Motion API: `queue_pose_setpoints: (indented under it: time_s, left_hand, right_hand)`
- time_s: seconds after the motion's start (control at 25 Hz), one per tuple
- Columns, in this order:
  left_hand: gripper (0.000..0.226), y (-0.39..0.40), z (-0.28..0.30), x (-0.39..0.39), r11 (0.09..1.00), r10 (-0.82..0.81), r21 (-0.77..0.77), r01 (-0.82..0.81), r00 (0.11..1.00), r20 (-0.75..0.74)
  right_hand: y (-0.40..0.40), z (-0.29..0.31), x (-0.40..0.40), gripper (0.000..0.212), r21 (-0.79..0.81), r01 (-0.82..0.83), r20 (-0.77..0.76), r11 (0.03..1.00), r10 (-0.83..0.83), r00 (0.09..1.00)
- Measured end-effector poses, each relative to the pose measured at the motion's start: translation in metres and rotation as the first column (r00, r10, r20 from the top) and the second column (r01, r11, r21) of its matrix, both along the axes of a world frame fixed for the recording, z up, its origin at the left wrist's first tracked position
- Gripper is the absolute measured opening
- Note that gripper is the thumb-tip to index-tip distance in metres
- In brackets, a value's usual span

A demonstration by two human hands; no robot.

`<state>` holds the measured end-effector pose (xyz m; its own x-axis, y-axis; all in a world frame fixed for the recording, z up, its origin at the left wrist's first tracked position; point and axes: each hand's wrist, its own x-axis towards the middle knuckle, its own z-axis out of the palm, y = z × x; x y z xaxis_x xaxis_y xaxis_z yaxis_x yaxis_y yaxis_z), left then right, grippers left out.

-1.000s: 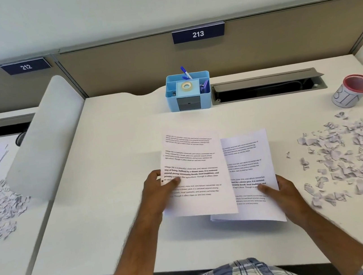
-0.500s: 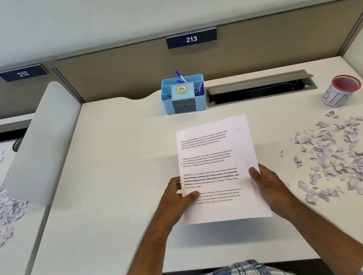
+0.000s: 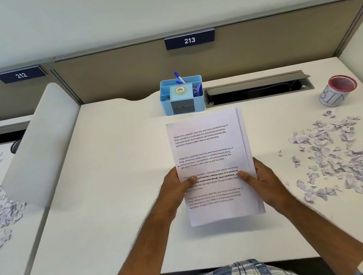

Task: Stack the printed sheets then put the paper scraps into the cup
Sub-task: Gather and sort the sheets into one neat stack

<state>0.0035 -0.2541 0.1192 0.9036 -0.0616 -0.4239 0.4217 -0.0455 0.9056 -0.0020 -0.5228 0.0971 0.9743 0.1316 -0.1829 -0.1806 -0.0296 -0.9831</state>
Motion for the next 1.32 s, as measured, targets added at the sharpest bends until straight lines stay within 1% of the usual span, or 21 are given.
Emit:
queue_pose_setpoints:
  time_s: [0.08,0.28,0.36,0.44,0.56,0.64,0.76,0.84,0.92,1.0,1.16,1.24,1.32]
  left_hand:
    - [0.035,-0.006,0.006,0.001,0.995,0.021,0.091,-0.028,0.997,0.075]
    - [0.036,-0.023,0.024,0.007,0.981,0.006,0.186,-0.051,0.973,0.232]
    - [0.041,-0.026,0.028,0.007,0.979,-0.001,0.196,-0.047,0.971,0.238]
    - [0.043,-0.027,0.026,0.008,0.981,0.004,0.187,-0.047,0.975,0.221]
    - [0.034,-0.030,0.026,0.010,0.978,0.019,0.202,-0.061,0.979,0.202]
    - [0.034,-0.031,0.028,0.011,0.979,0.027,0.194,-0.066,0.979,0.200]
    - [0.034,-0.030,0.035,0.011,0.982,0.029,0.176,-0.070,0.973,0.227]
    - [0.034,-0.027,0.037,0.014,0.981,0.040,0.175,-0.089,0.964,0.263]
    - [0.032,-0.027,0.039,0.016,0.979,0.031,0.184,-0.090,0.953,0.301]
    - [0.027,-0.028,0.040,0.019,0.980,0.037,0.176,-0.094,0.953,0.300]
    - [0.018,-0.034,0.041,0.022,0.981,0.068,0.155,-0.115,0.957,0.282]
    - [0.017,-0.033,0.044,0.021,0.982,0.079,0.139,-0.126,0.951,0.298]
    - [0.019,-0.030,0.047,0.021,0.984,0.087,0.119,-0.133,0.941,0.328]
  right_hand:
    - [-0.002,0.000,0.003,0.031,-0.026,0.019,0.018,0.999,-0.019,1.000]
    - [-0.005,0.010,0.014,0.028,-0.075,0.174,0.071,0.982,-0.168,0.983]
    - [-0.008,0.012,0.016,0.031,-0.128,0.200,0.086,0.971,-0.190,0.978]
    - [-0.009,0.010,0.017,0.036,-0.157,0.190,0.089,0.969,-0.178,0.980]
    - [-0.006,0.010,0.018,0.032,-0.208,0.165,0.102,0.964,-0.146,0.984]
    - [-0.006,0.014,0.018,0.028,-0.207,0.149,0.105,0.967,-0.130,0.986]
    - [-0.007,0.025,0.017,0.028,-0.214,0.160,0.123,0.964,-0.136,0.983]
    - [-0.010,0.032,0.016,0.031,-0.201,0.196,0.163,0.960,-0.165,0.973]
    - [-0.011,0.036,0.017,0.031,-0.190,0.187,0.207,0.964,-0.146,0.967]
    - [-0.009,0.038,0.020,0.033,-0.180,0.167,0.197,0.969,-0.131,0.972]
    - [0.000,0.041,0.025,0.031,-0.178,0.215,0.150,0.960,-0.190,0.970]
    - [0.001,0.047,0.026,0.031,-0.173,0.235,0.170,0.957,-0.206,0.964]
    - [0.000,0.053,0.027,0.032,-0.164,0.228,0.220,0.960,-0.190,0.957]
